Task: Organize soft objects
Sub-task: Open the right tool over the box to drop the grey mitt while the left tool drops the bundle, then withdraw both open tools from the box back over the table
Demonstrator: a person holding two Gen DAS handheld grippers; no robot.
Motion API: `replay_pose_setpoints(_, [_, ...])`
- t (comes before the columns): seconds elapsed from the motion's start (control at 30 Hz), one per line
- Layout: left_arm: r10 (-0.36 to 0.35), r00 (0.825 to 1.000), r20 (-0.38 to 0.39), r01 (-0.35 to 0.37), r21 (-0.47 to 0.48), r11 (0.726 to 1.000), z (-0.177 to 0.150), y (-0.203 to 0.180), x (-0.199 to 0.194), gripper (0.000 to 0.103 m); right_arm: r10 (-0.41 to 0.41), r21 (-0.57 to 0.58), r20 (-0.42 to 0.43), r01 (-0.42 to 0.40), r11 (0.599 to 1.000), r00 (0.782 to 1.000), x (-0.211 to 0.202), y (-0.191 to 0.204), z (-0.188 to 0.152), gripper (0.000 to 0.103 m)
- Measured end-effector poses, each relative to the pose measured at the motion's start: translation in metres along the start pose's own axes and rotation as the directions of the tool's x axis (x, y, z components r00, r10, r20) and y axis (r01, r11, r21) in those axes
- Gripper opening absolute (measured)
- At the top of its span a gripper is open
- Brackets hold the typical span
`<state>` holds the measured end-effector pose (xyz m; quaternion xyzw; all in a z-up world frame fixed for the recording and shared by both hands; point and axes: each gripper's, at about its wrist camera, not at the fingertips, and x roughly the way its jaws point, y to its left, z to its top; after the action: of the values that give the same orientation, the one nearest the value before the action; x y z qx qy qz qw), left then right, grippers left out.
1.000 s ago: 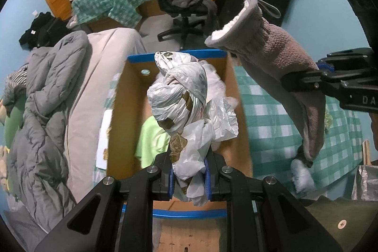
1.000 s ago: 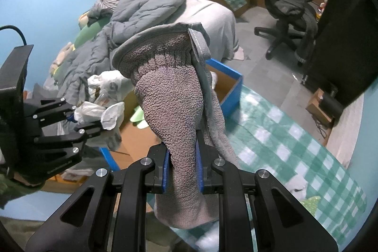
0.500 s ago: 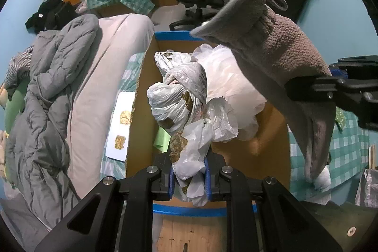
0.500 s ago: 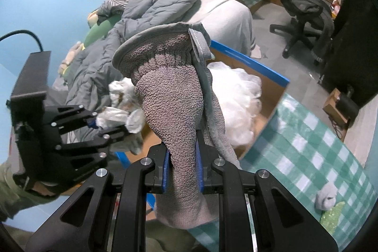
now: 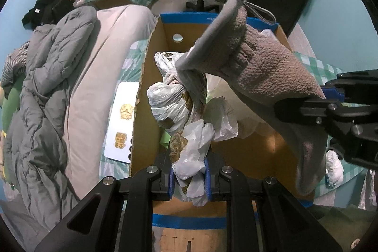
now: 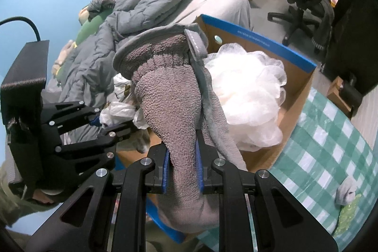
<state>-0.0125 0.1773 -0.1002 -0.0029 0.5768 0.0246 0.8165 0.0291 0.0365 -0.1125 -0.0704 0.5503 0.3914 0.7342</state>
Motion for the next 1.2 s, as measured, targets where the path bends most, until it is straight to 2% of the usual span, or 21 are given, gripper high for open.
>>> replay_pose_setpoints(0.1, [0.01,1.0,-0.025,-0.01,0.01,1.0,-0.002,-0.001,0.007,0.019,-0.005,0.01,-0.012,0.005,1.0,1.0,0.008,0.001,-0.002,0.016])
replay_pose_setpoints(0.17, [0.021,0.999,-0.034,-0.021,0.02,1.0,-0.005,-0.001,0.009,0.023,-0.001,0.018,-0.026,0.001,1.0,1.0,0.012,0.0,-0.003,0.018])
replay_pose_setpoints(0.27, [0.024,0.999,-0.041,-0.023,0.02,1.0,-0.01,0.001,0.008,0.036,0.011,0.029,-0.044,-0.01,1.0,0.999,0.017,0.001,-0.004,0.028])
replay_pose_setpoints(0.33, [0.027,0.999,-0.029,-0.026,0.021,0.999,-0.013,0.003,0.003,0.052,0.013,0.025,-0.051,-0.012,1.0,0.999,0.019,0.003,-0.006,0.032])
replay_pose_setpoints(0.4, [0.039,0.999,-0.019,-0.039,0.021,0.999,-0.016,0.004,-0.001,0.055,0.013,0.015,-0.055,-0.012,1.0,0.998,0.019,0.006,-0.008,0.042])
replay_pose_setpoints(0.5, [0.05,0.998,-0.031,-0.05,0.016,0.999,-0.019,0.006,-0.006,0.056,0.022,0.005,-0.06,-0.022,1.0,0.998,0.016,0.012,-0.011,0.053])
replay_pose_setpoints(0.6, [0.055,0.998,-0.029,-0.055,0.005,0.998,-0.023,0.006,-0.011,0.056,0.027,-0.002,-0.047,-0.027,1.0,0.998,0.012,0.015,-0.013,0.056])
replay_pose_setpoints(1.0, [0.051,0.999,-0.009,-0.051,-0.054,0.997,-0.03,0.005,-0.031,0.056,0.015,0.008,-0.027,-0.014,1.0,1.0,-0.004,0.007,-0.017,0.057])
replay_pose_setpoints(1.2, [0.041,0.999,0.017,-0.04,-0.055,0.998,-0.029,-0.009,-0.042,0.056,-0.005,0.031,-0.007,0.005,1.0,1.0,-0.018,-0.003,-0.028,0.064])
